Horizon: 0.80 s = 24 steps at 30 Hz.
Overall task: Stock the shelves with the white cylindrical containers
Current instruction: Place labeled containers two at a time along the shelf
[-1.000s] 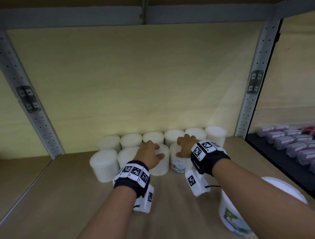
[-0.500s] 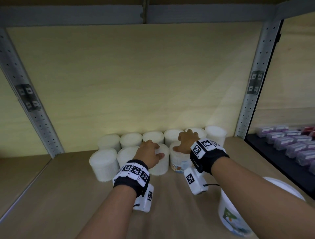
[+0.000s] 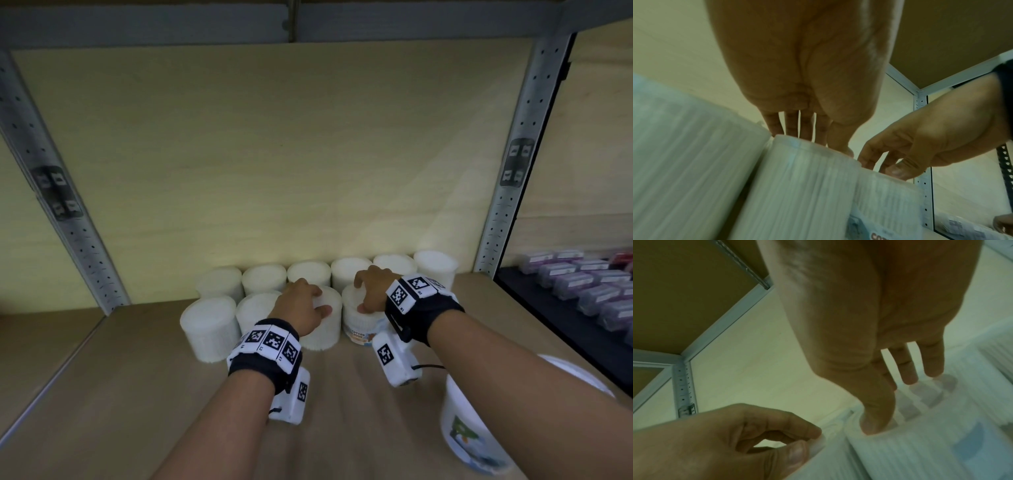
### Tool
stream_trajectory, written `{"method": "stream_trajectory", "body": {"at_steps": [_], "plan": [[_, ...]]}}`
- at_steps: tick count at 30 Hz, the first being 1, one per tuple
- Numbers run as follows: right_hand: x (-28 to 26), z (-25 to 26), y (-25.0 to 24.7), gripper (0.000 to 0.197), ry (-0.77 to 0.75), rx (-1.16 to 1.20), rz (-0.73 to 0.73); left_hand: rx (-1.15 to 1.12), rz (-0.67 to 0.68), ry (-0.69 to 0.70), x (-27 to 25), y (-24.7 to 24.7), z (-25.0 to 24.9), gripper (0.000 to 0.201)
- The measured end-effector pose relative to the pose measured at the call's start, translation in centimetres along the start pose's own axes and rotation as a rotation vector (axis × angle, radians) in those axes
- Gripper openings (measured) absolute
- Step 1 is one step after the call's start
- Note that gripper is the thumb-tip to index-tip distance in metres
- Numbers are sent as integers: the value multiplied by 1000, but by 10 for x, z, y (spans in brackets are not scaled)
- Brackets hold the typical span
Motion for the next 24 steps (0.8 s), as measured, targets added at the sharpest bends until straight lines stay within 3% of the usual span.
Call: {"method": "stream_trajectory", "body": {"at_steps": [6,11,14,19,24], "plan": [[2,0,-6,60,-14,79,112,-8,8,-11,0,0,1,51],[1,-3,-13,57,112,36,-81,-14,12,-20,0,-1,0,51],[3,-1,0,65,135,22,-49,-15,11,-22,-1,-1,-1,51],[2,4,9,58,121,-64,-130,-14,8,-15,-2,-1,-2,51],[-3,2,4,55,41,-61,-98,-7,-1,-1,-4,-2,-4,50]]}}
Point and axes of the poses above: each hand's wrist, its own x-axis towards the middle knuckle, its own y-axis out of the palm, z = x × y, the point moved 3 cm from there along x, towards the middle knuckle, and after that the axes turned 3 degrees about -x, right-handed, at the moved point
